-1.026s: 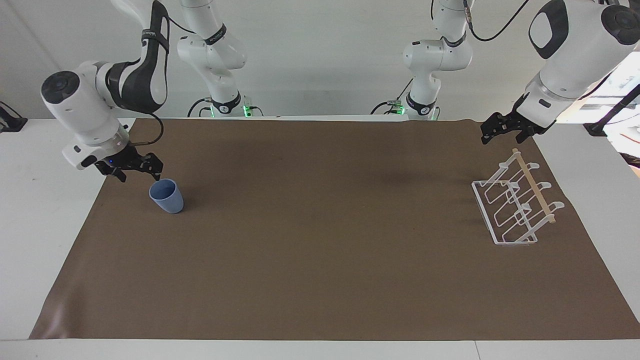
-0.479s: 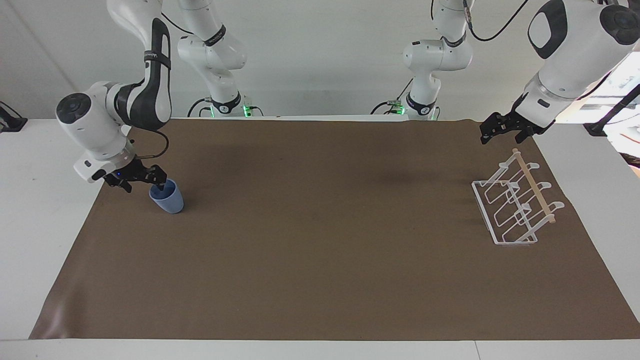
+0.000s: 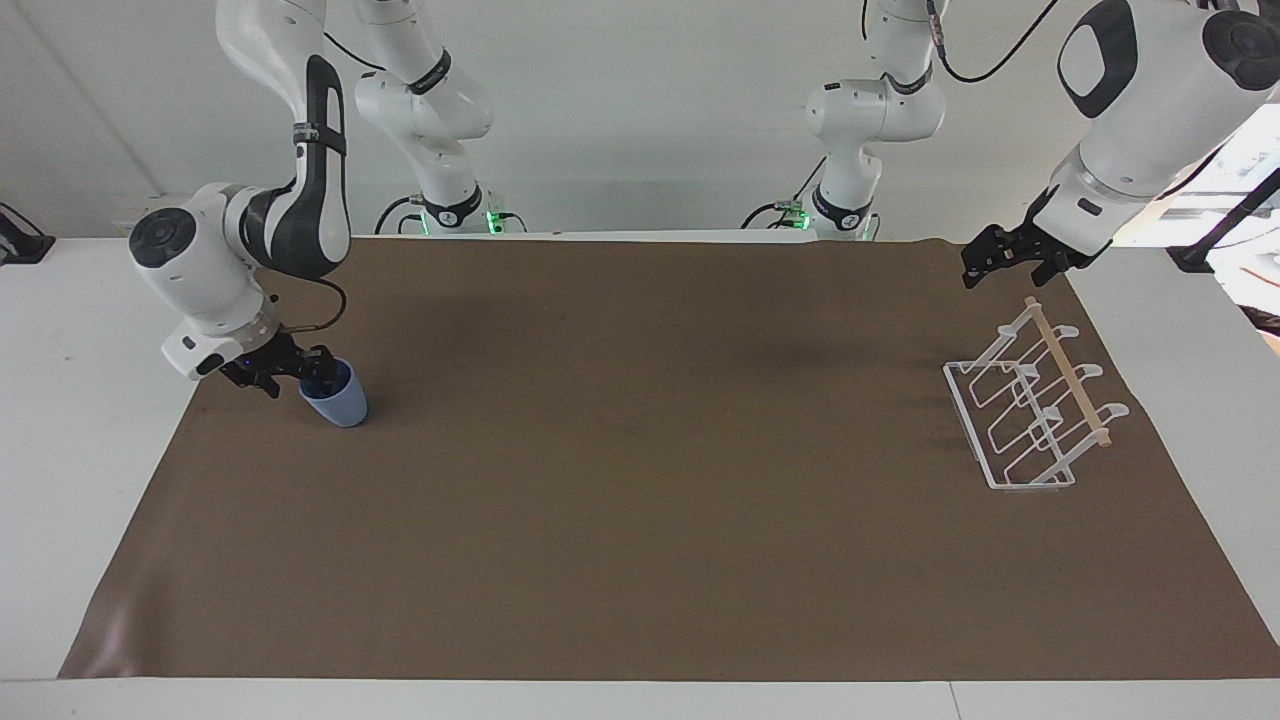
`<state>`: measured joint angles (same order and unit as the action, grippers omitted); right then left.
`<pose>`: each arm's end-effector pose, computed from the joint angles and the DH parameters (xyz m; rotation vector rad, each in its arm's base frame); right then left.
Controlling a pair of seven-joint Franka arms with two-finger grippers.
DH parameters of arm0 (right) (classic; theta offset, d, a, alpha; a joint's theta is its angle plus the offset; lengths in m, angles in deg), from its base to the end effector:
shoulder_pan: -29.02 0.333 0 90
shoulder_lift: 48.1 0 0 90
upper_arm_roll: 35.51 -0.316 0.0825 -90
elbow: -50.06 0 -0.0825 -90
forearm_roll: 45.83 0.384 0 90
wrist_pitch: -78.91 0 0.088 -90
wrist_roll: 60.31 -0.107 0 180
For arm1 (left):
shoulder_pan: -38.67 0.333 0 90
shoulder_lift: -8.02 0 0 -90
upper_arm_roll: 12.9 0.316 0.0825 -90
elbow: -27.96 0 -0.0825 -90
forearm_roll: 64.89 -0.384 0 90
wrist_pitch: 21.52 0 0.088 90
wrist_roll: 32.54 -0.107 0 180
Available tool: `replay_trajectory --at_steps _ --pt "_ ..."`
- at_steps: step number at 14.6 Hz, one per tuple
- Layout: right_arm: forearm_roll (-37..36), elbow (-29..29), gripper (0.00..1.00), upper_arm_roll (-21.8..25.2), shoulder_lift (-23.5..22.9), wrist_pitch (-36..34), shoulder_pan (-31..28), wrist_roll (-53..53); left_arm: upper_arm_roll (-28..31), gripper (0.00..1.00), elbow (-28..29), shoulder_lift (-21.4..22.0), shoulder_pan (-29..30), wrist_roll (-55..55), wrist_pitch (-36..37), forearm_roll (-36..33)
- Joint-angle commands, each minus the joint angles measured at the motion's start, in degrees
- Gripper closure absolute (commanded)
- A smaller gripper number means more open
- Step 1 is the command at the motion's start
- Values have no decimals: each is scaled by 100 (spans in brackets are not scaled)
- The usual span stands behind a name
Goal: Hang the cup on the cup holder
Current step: 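Reach the right gripper down and grasp the light blue cup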
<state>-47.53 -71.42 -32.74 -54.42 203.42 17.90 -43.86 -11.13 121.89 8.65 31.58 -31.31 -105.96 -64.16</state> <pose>0.5361 -0.1335 0.3560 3.1253 0.0974 -0.0985 0.5352 -0.0512 0.5909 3.1259 -0.1121 -0.2431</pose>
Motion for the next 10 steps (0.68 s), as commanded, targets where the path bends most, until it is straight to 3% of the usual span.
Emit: replay_trajectory --at_steps 1,6,8,10 --pt "108 -122 32 -57 16 117 -74 149 -2 0 -6 16 23 53 147 -20" --pt "108 -113 69 -57 7 99 -39 157 -2 0 72 77 14 61 182 -187" --pt "108 -96 97 -57 7 64 -30 192 -2 0 82 78 14 70 138 -187" --pt "100 27 100 -65 -1 -59 -21 219 -2 0 82 69 -12 393 68 -187"
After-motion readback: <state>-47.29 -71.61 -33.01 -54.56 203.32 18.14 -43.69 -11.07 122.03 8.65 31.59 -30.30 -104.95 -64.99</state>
